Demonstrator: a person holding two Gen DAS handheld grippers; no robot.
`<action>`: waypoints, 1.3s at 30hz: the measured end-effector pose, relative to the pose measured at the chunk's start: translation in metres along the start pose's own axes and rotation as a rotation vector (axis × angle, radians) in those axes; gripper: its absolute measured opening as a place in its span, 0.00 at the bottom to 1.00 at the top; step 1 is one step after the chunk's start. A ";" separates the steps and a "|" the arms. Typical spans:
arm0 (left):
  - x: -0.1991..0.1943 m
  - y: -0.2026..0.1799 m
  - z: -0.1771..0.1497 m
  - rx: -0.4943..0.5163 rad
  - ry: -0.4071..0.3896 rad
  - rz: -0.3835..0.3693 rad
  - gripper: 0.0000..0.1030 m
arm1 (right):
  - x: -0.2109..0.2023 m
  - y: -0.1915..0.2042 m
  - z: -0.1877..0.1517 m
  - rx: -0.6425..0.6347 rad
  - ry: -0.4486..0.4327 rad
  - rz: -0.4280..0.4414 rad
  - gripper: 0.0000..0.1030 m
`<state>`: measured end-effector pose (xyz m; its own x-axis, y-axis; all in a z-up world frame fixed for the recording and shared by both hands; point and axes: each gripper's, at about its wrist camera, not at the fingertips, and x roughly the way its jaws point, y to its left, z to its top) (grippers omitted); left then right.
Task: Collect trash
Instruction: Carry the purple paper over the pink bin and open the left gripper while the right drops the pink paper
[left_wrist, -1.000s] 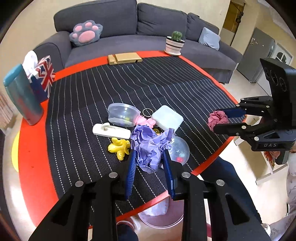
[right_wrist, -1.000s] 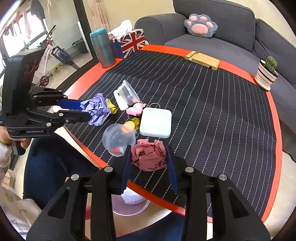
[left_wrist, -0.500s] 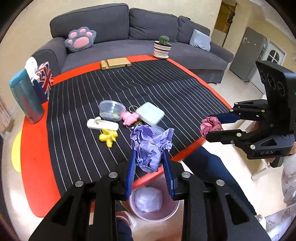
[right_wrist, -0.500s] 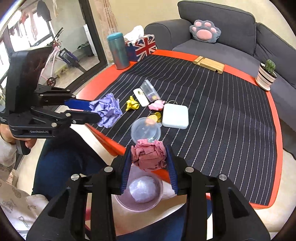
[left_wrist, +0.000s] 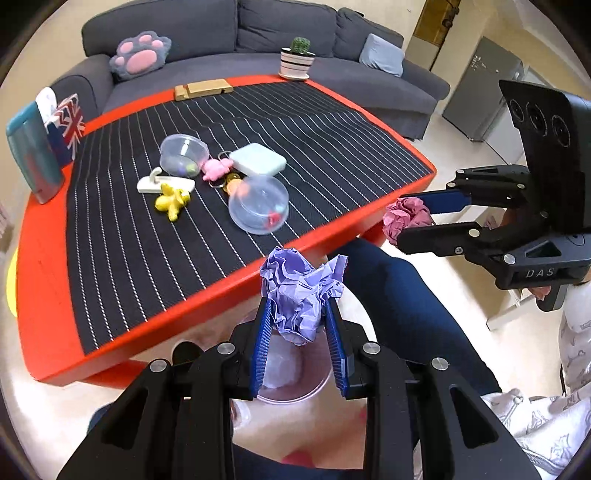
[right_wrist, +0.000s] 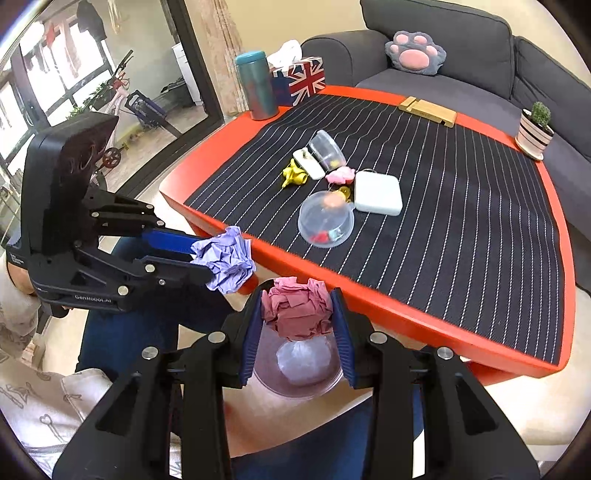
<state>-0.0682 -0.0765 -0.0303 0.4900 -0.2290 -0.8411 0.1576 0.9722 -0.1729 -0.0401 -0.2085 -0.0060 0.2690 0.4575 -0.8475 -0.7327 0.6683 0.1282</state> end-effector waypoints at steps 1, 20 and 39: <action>-0.001 -0.001 -0.001 0.001 -0.003 0.000 0.29 | -0.001 0.001 -0.001 0.000 0.000 0.000 0.35; -0.012 0.015 0.000 -0.084 -0.083 0.070 0.93 | 0.001 0.005 -0.005 0.001 0.005 0.009 0.36; -0.033 0.040 -0.009 -0.136 -0.124 0.109 0.93 | 0.017 0.027 -0.001 -0.049 0.029 0.055 0.37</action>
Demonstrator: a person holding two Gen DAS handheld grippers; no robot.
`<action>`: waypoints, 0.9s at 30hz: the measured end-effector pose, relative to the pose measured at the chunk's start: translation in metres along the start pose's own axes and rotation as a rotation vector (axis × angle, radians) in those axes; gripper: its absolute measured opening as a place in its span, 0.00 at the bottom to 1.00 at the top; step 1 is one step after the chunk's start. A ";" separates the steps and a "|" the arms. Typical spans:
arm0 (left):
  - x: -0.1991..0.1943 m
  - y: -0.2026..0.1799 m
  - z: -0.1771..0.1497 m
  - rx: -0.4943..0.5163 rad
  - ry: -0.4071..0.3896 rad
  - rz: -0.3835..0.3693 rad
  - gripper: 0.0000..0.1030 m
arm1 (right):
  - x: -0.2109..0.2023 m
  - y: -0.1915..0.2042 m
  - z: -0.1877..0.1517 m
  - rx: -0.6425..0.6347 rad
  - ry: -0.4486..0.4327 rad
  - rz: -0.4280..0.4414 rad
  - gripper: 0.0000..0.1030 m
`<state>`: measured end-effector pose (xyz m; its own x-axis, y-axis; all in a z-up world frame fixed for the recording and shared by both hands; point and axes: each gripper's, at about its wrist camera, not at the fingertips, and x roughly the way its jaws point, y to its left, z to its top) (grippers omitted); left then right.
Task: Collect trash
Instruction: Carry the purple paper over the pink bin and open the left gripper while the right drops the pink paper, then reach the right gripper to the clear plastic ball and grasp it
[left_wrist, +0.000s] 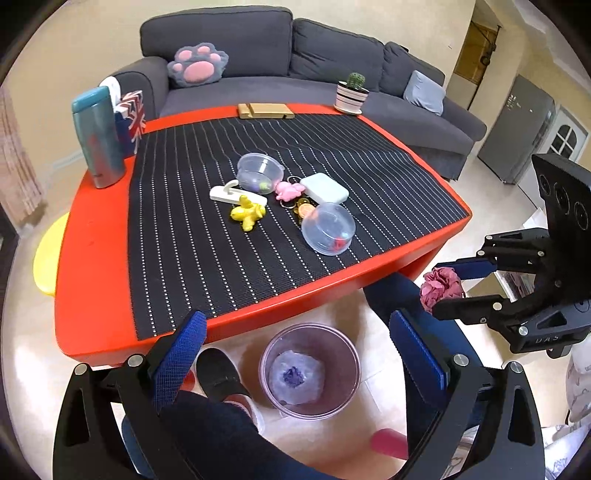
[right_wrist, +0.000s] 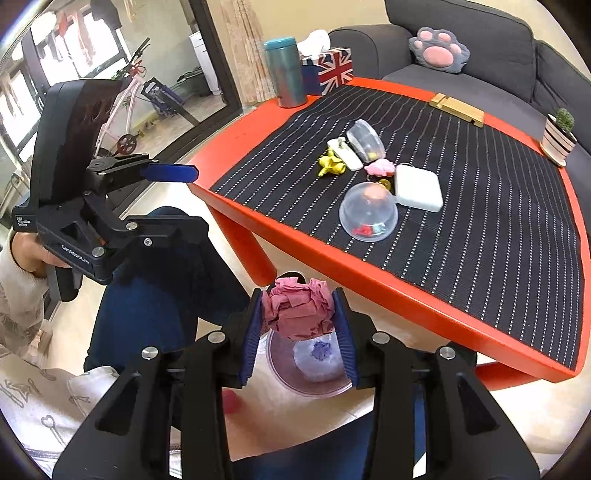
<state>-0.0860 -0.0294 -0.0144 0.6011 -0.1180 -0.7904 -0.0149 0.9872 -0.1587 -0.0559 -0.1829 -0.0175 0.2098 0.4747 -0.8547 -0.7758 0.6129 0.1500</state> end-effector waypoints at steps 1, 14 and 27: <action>-0.001 0.001 0.000 -0.002 -0.001 0.001 0.93 | 0.001 0.002 0.001 -0.005 0.000 0.004 0.37; 0.001 0.005 0.001 -0.002 -0.007 0.006 0.93 | 0.000 -0.007 0.004 0.041 -0.020 -0.067 0.96; 0.003 0.005 0.003 0.010 -0.028 0.027 0.93 | 0.000 -0.017 0.004 0.054 -0.052 -0.127 0.97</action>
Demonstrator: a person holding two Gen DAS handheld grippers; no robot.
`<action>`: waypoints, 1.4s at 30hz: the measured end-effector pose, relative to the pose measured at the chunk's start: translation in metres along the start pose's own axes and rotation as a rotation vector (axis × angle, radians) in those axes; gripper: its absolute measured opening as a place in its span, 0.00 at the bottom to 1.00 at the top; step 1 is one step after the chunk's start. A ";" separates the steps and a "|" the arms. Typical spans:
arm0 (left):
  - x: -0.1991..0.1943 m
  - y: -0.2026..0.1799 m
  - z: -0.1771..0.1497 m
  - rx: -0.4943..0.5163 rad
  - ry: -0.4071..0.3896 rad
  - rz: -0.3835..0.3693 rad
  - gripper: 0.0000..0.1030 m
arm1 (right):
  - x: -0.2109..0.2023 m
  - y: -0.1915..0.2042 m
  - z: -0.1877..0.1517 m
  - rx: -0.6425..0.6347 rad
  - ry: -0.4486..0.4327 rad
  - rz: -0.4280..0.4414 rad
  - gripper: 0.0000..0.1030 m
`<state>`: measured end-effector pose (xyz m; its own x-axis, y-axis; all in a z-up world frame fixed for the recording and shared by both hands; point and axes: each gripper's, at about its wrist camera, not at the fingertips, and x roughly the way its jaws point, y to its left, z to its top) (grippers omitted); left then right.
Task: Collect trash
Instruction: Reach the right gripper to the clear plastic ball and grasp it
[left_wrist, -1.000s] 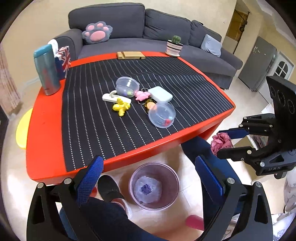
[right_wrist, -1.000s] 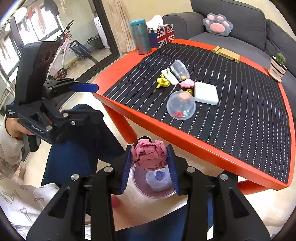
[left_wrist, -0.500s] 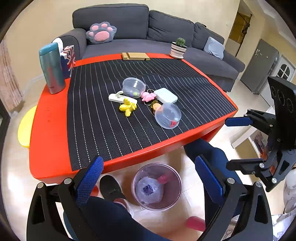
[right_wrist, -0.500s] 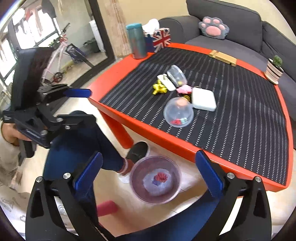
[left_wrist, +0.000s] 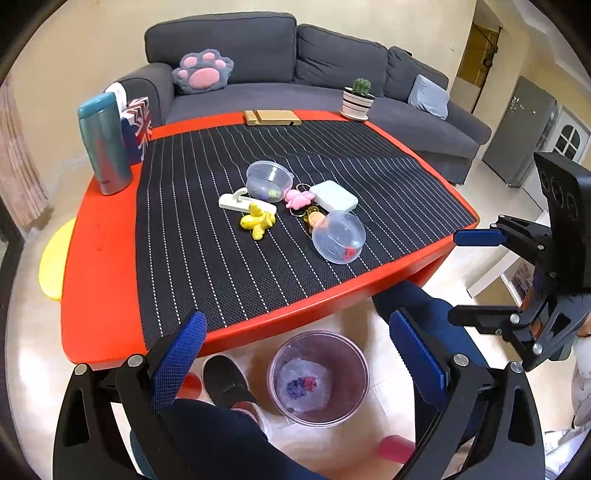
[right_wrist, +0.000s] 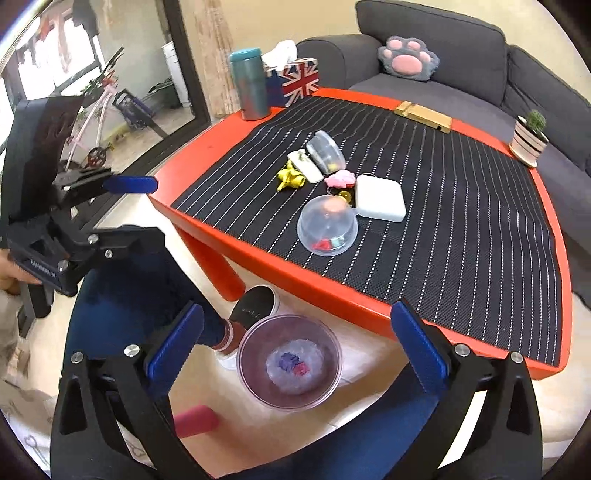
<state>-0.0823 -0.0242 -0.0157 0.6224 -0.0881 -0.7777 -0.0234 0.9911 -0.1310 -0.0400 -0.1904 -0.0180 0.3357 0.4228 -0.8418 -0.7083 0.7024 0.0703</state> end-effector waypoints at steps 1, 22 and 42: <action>0.001 0.001 0.001 -0.001 0.001 0.002 0.93 | 0.000 -0.003 0.001 0.015 -0.002 -0.001 0.97; 0.011 0.016 0.012 -0.039 -0.002 0.026 0.93 | 0.039 -0.027 0.059 0.034 0.049 -0.065 0.97; 0.011 0.032 0.011 -0.079 -0.005 0.030 0.93 | 0.104 -0.015 0.085 -0.078 0.212 -0.071 0.97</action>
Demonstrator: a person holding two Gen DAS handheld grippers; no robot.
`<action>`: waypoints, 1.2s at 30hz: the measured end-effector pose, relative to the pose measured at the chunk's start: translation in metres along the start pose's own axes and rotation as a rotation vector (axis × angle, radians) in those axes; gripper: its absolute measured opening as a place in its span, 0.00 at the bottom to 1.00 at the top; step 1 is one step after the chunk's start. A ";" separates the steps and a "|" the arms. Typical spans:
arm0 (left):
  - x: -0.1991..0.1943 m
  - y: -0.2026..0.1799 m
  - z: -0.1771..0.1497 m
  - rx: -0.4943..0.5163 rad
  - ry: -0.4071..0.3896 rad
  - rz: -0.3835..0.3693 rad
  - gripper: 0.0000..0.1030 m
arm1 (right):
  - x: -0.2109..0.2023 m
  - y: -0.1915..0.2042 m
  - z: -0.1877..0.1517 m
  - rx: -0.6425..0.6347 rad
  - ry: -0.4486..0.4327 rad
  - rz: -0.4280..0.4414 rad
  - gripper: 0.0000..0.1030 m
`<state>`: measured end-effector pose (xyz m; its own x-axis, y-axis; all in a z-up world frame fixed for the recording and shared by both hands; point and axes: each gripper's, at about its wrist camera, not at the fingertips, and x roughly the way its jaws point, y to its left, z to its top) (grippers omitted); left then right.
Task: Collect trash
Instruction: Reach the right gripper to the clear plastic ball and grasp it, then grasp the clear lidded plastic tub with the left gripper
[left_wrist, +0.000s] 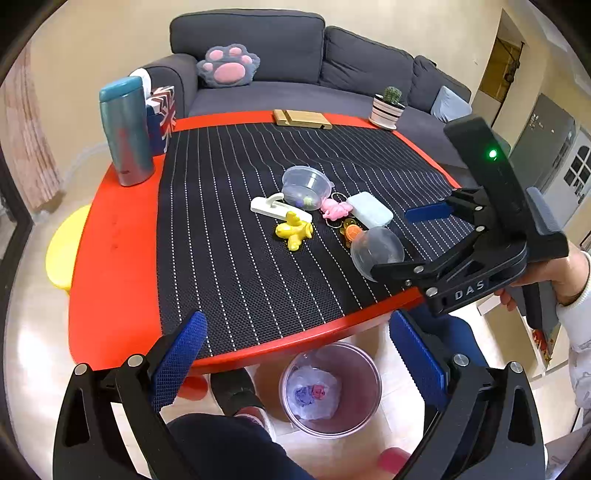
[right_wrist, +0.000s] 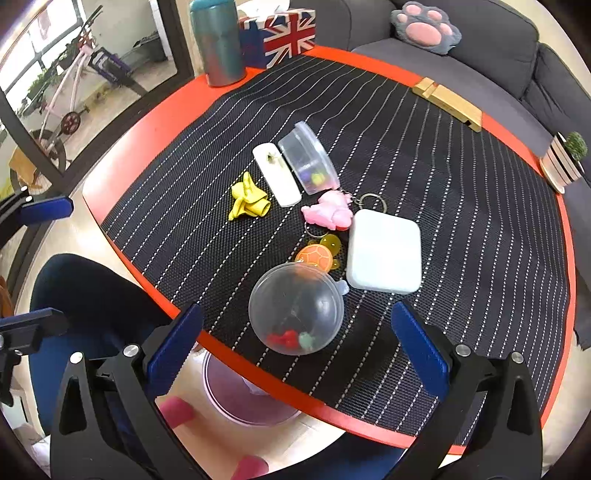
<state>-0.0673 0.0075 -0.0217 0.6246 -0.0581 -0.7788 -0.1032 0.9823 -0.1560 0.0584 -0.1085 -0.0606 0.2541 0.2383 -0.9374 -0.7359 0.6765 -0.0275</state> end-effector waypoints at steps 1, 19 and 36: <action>0.000 0.001 0.000 -0.002 0.000 -0.002 0.93 | 0.001 0.001 0.000 -0.004 0.004 -0.002 0.97; 0.003 0.003 0.002 -0.001 -0.004 -0.013 0.93 | 0.012 0.000 -0.004 -0.020 0.026 0.002 0.57; 0.021 -0.006 0.043 0.057 -0.020 0.003 0.93 | -0.016 -0.020 -0.014 0.033 -0.030 0.027 0.57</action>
<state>-0.0204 0.0079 -0.0105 0.6395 -0.0517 -0.7671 -0.0617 0.9911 -0.1182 0.0607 -0.1356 -0.0500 0.2538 0.2773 -0.9267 -0.7216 0.6923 0.0096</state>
